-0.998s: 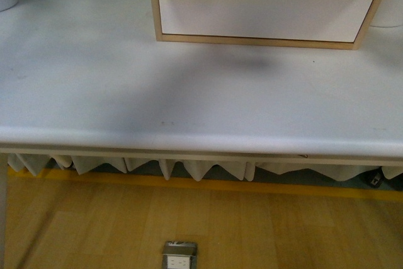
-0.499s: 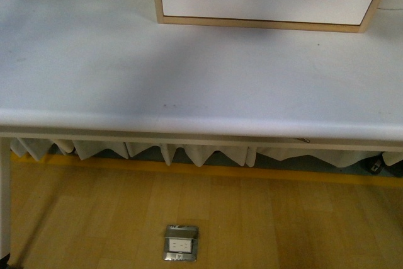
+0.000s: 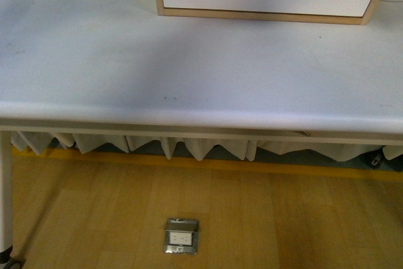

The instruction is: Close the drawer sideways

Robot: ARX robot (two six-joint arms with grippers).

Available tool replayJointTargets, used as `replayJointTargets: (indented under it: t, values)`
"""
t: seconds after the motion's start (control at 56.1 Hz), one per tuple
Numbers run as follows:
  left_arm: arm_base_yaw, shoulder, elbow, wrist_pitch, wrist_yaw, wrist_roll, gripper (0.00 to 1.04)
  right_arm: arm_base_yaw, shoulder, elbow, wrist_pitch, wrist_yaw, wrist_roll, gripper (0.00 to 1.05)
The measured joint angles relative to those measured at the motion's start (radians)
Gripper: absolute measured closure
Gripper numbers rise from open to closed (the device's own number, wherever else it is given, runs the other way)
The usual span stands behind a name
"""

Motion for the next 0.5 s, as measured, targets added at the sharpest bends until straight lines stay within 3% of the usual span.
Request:
replayJointTargets:
  t: [0.232,0.499]
  values:
    - [0.003,-0.009,-0.021,0.014,-0.011,-0.014,0.07,0.001,-0.008,-0.006,-0.003,-0.001,0.01,0.09]
    - [0.001,-0.077,-0.191,0.066,0.026,-0.019,0.07,-0.001,-0.116,-0.124,0.022,-0.015,0.021,0.09]
